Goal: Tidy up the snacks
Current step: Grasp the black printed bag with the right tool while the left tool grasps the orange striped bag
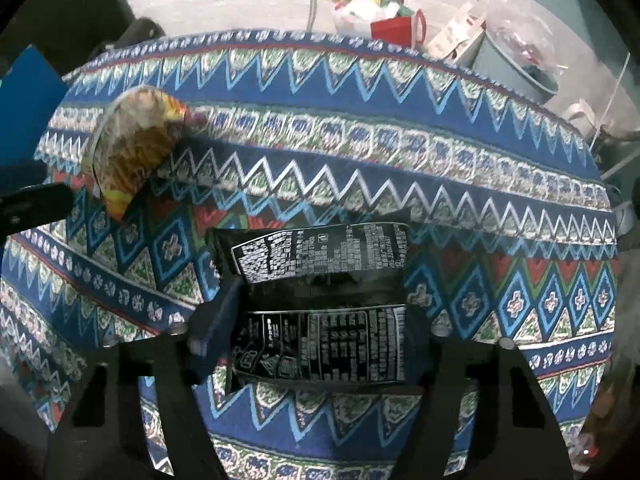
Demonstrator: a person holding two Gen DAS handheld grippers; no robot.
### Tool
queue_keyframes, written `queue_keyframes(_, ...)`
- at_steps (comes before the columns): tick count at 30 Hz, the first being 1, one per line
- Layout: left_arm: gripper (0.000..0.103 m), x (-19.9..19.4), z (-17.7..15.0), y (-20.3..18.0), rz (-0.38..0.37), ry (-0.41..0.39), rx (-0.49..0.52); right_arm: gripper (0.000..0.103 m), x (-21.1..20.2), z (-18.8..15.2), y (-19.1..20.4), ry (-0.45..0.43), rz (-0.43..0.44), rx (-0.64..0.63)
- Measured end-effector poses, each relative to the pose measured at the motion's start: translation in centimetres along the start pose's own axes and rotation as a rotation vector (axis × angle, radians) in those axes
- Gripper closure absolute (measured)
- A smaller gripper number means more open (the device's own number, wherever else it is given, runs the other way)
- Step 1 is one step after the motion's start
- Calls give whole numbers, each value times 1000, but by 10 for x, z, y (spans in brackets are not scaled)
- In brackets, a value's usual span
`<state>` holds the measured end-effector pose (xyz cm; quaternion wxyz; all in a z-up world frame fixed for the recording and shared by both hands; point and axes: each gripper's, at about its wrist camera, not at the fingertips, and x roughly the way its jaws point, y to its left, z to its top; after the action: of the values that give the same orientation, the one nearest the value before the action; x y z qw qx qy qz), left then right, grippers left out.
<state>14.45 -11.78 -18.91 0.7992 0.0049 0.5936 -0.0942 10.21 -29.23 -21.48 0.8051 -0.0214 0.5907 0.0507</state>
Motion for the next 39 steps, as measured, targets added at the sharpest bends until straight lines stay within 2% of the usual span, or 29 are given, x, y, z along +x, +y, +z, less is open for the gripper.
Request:
queue_keyframes(2, 25, 3, 6, -1, -4, -3, -13, 43, -1, 2, -9, -15, 36, 44)
queue_keyframes(5, 24, 7, 16, -4, -4, -11, -20, 44, -3, 5, -18, -38, 35, 69)
queue_keyframes(9, 18, 11, 26, -10, -5, -29, -19, 44, -7, 11, -25, -69, 38, 92)
queue_keyframes(14, 17, 21, 34, -15, -2, -20, -4, 44, -15, 20, -30, -95, 49, 112)
queue_keyframes(19, 17, 35, 40, -11, -17, 7, -36, 44, -22, 28, -34, -115, 56, 137)
queue_keyframes(22, 18, 37, 40, -7, -25, -3, -45, 44, -25, 32, -34, -130, 54, 142)
queue_keyframes(24, 30, 37, 40, -5, -33, -6, -45, 44, -28, 34, -32, -140, 49, 138)
queue_keyframes(25, 45, 37, 39, -4, -36, -2, -44, 44, -29, 33, -30, -145, 45, 136)
queue_keyframes(29, 56, 33, 37, -4, -13, -12, -17, 44, -33, 33, -25, -157, 37, 125)
queue_keyframes(32, 60, 26, 33, -4, -1, -28, -1, 44, -35, 33, -23, -165, 30, 122)
queue_keyframes(39, 61, 1, 21, 2, 15, -75, 10, 44, -48, 36, -17, -199, 29, 117)
